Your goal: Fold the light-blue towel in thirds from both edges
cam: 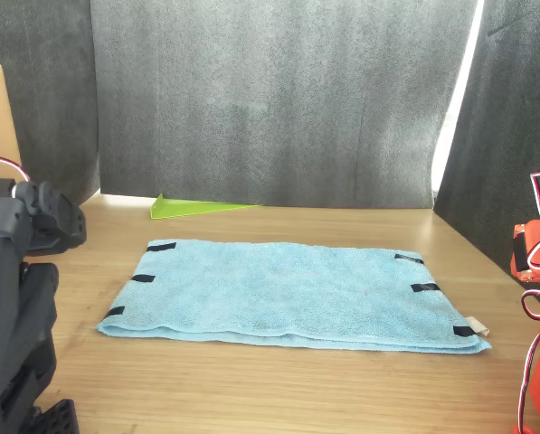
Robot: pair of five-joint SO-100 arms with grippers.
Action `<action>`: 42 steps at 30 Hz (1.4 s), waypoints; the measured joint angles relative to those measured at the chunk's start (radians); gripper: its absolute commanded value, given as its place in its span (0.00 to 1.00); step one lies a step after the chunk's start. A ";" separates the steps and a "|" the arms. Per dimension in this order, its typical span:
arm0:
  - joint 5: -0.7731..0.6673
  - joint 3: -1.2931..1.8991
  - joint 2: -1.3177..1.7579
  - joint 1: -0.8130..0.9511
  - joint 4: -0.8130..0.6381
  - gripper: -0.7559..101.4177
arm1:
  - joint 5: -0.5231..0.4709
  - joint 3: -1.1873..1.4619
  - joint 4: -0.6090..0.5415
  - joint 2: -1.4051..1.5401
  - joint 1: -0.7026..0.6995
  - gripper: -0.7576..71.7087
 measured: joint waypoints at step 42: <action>0.186 -0.156 -0.275 -0.054 -0.089 0.00 | -0.261 -0.413 -0.025 -0.417 0.000 0.15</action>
